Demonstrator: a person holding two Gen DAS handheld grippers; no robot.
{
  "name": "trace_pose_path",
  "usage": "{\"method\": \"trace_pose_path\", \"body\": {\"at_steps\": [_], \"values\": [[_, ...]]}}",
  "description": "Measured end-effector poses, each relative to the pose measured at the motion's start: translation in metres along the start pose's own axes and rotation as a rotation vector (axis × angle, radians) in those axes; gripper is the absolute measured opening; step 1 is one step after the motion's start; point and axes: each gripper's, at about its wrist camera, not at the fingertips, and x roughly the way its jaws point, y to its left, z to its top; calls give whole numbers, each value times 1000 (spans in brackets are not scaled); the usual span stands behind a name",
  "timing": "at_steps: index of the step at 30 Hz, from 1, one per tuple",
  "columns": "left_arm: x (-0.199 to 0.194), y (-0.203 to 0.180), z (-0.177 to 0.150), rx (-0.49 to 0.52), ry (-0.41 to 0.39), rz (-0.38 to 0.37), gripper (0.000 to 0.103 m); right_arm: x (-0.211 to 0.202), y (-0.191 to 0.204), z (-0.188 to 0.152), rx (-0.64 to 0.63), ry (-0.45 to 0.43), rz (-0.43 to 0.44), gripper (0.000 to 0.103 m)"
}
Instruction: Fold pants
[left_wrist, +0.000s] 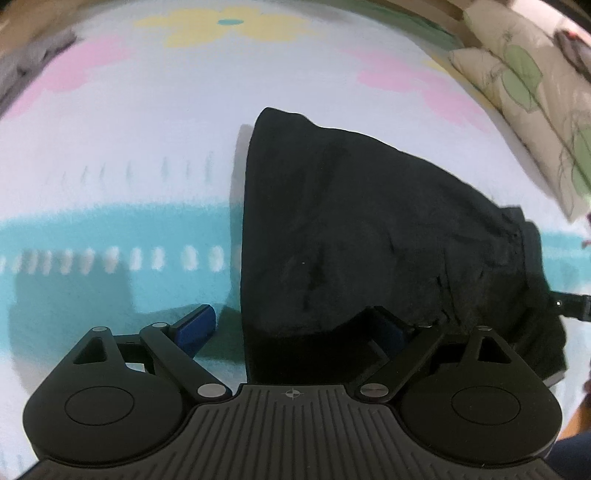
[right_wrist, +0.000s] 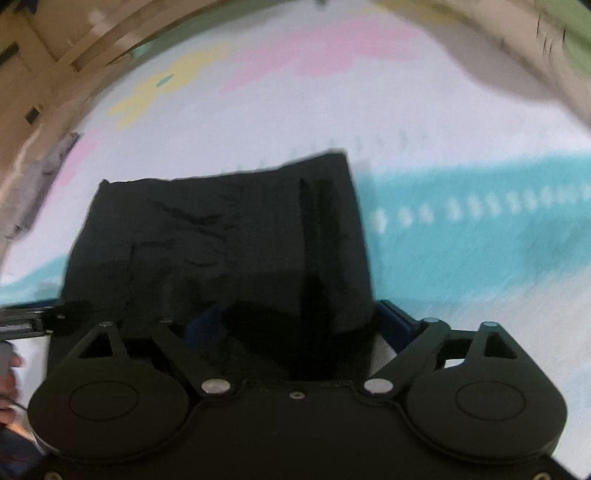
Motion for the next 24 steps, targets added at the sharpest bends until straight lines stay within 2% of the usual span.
{"method": "trace_pose_path", "body": {"at_steps": [3,7,11,13,15,18,21,24], "values": [[1,0,2,7,-4,-20,94,-3,-7,1,57,-13,69,94],[8,-6,4,47,-16,-30,101,-2,-19,1,196,-25,198,95],[12,-14,7,66,-20,-27,102,0,-23,0,245,-28,250,96],[13,-16,7,70,-23,-26,101,2,-21,0,226,-25,248,97],[14,-19,7,79,-31,-14,100,2,-18,-1,191,-25,253,103],[12,-26,6,100,-38,-1,97,2,-14,0,159,-18,243,103],[13,-27,6,96,-37,-3,96,6,-4,7,133,24,199,103],[12,-24,4,92,-38,-3,96,10,4,13,163,54,142,103]]}}
